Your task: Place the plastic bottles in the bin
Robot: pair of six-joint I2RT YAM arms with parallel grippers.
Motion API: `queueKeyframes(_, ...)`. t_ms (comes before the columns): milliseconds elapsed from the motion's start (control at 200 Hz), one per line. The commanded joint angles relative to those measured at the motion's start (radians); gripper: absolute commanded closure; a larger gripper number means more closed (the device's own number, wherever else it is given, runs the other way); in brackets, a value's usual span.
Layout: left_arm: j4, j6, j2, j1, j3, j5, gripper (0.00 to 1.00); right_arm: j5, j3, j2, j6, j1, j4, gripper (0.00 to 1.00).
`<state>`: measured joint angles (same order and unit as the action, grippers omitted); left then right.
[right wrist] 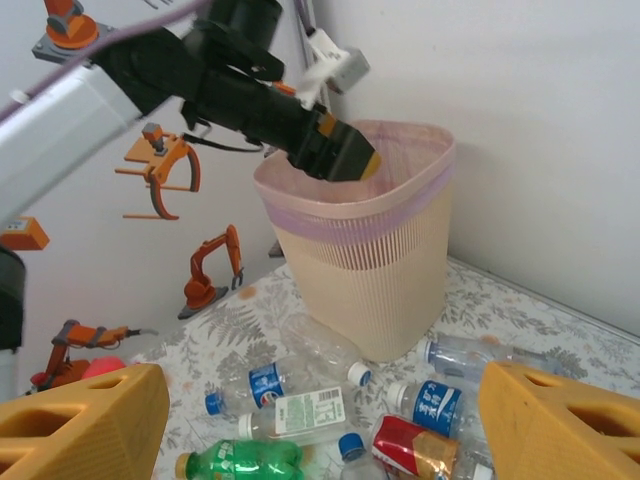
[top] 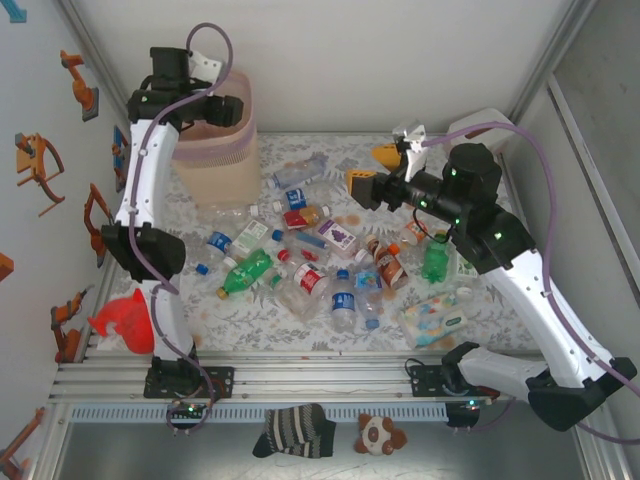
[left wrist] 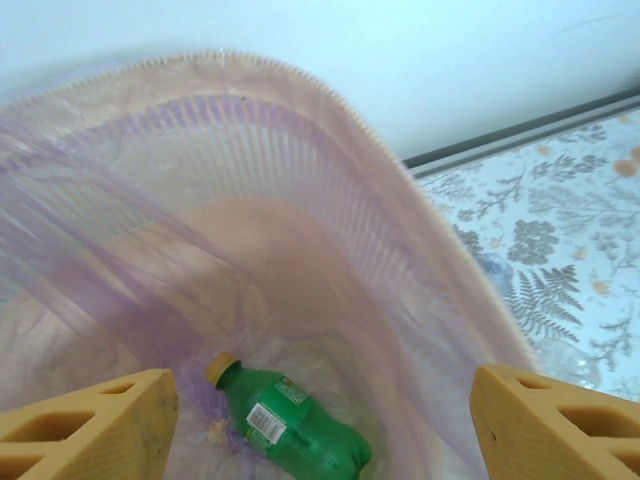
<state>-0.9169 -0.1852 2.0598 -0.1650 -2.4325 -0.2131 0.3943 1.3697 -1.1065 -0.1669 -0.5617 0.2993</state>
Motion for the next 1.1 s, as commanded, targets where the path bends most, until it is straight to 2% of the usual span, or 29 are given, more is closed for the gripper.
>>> queueKeyframes(0,-0.044,0.003,-0.097,-0.014,0.076,-0.05,0.24,-0.021,-0.004,0.024,0.032,-0.004,0.008,0.2)
queueKeyframes(330,-0.047,0.009,-0.38,-0.069,0.418,-0.014,0.25,-0.014,0.004,0.006,0.072,-0.004,0.032,0.2)
queueKeyframes(671,0.077,0.109,-0.71,-0.08,0.974,0.076,0.25,-0.007,-0.054,-0.03,0.069,-0.004,0.035,0.2)
queueKeyframes(891,0.085,0.139,-0.756,-0.08,1.224,0.131,0.26,0.002,-0.085,-0.035,0.054,-0.004,0.042,0.2)
queueKeyframes(1097,0.091,0.103,-0.676,-0.075,1.299,0.202,0.26,0.003,-0.108,-0.023,0.032,-0.004,0.04,0.2)
